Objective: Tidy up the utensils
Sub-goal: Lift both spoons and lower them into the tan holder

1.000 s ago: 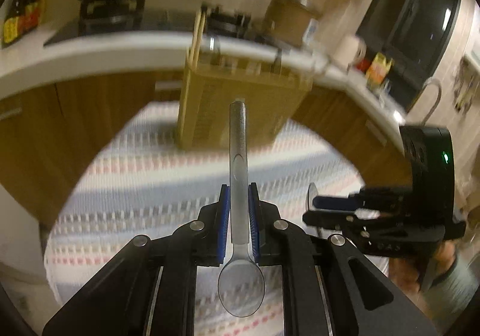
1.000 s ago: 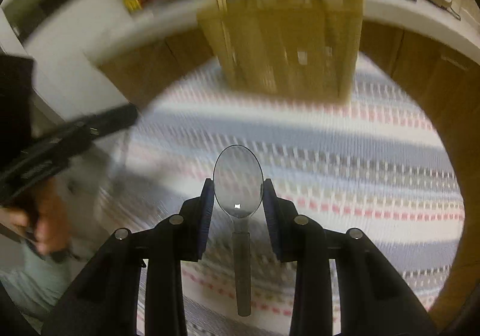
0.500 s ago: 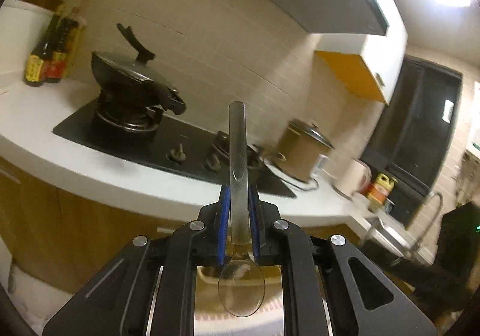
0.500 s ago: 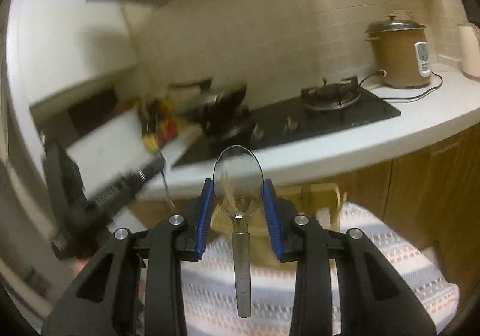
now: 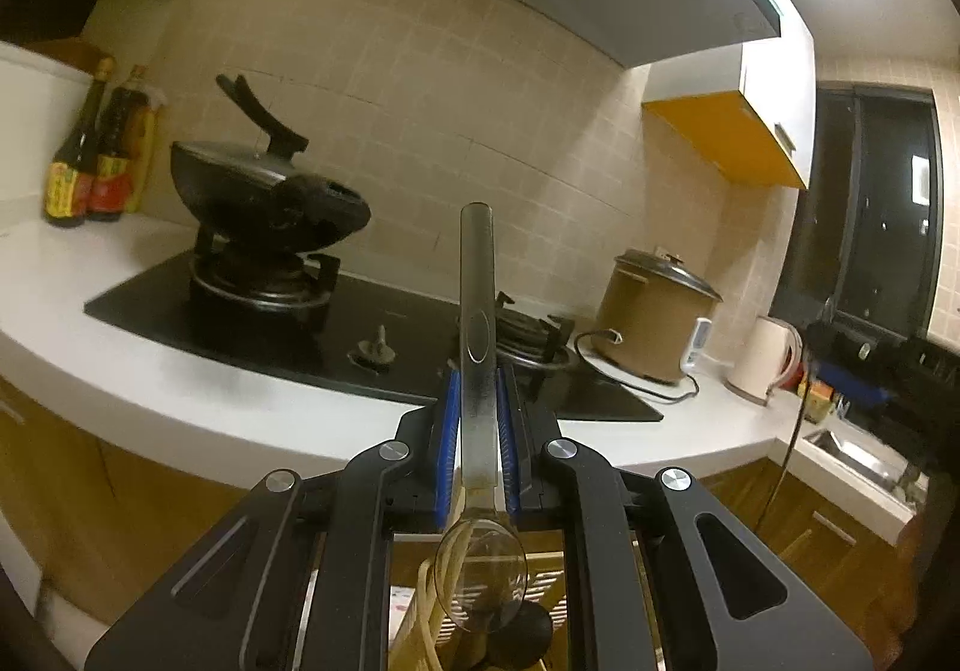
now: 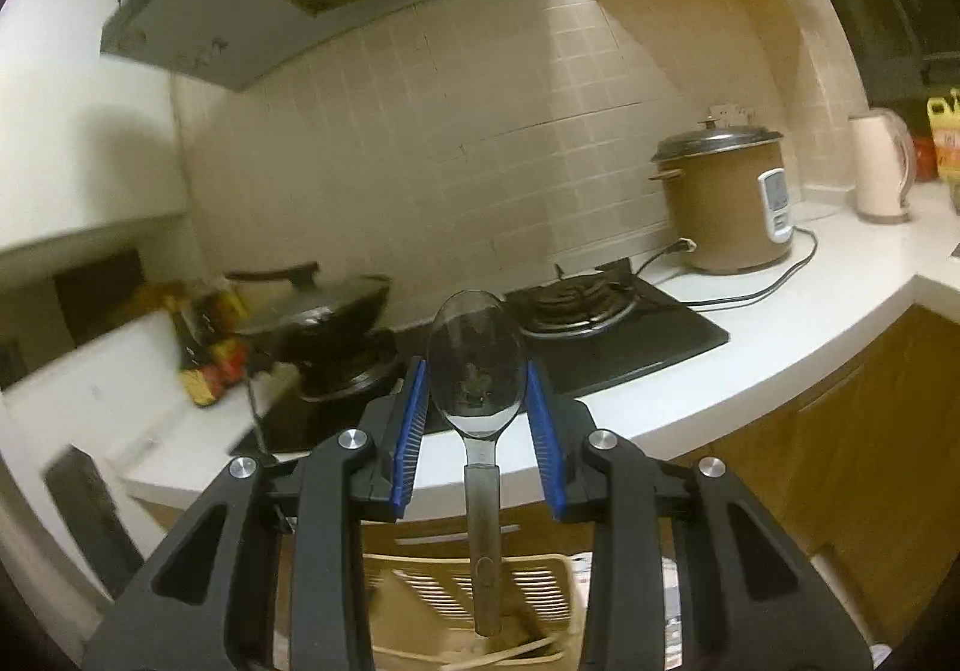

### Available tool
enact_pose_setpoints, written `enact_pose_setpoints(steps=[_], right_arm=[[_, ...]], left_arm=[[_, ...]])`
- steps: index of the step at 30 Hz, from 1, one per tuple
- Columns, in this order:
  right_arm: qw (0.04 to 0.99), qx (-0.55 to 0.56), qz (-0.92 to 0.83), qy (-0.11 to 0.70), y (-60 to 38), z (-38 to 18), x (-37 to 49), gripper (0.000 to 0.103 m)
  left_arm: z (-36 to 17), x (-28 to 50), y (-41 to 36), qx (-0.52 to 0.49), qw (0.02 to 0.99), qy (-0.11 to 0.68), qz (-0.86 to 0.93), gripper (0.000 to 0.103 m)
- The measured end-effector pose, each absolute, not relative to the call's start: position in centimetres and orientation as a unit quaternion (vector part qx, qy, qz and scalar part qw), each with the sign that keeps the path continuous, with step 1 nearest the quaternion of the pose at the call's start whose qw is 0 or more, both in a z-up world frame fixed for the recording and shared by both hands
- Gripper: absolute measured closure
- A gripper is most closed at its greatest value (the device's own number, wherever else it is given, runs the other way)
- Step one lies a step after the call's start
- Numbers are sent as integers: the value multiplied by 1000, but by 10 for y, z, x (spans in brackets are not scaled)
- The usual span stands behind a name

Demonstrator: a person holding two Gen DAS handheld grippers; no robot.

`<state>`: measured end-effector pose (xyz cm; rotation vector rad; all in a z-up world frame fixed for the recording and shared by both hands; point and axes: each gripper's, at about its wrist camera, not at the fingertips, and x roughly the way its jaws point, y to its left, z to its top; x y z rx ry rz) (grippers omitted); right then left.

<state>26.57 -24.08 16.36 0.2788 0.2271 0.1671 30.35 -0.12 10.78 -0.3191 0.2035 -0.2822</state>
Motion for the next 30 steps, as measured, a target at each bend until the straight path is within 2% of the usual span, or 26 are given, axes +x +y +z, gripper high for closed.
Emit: enact_pose_setpoints(steps=[7, 19, 28, 29, 30], right_arm=[[991, 67, 55, 104, -221, 136, 268, 73], [991, 54, 52, 109, -220, 120, 267, 73], [988, 52, 74, 124, -218, 117, 250, 72], [987, 54, 78, 128, -218, 117, 247, 72], [986, 60, 83, 131, -220, 116, 243, 72]], left_arm=[[86, 316, 11, -193, 967, 90, -137, 92], [72, 308, 6, -185, 969, 78, -145, 92], [69, 294, 19, -191, 959, 112, -177, 92], [70, 292, 20, -190, 958, 115, -181, 89], [72, 289, 22, -191, 956, 121, -187, 80]])
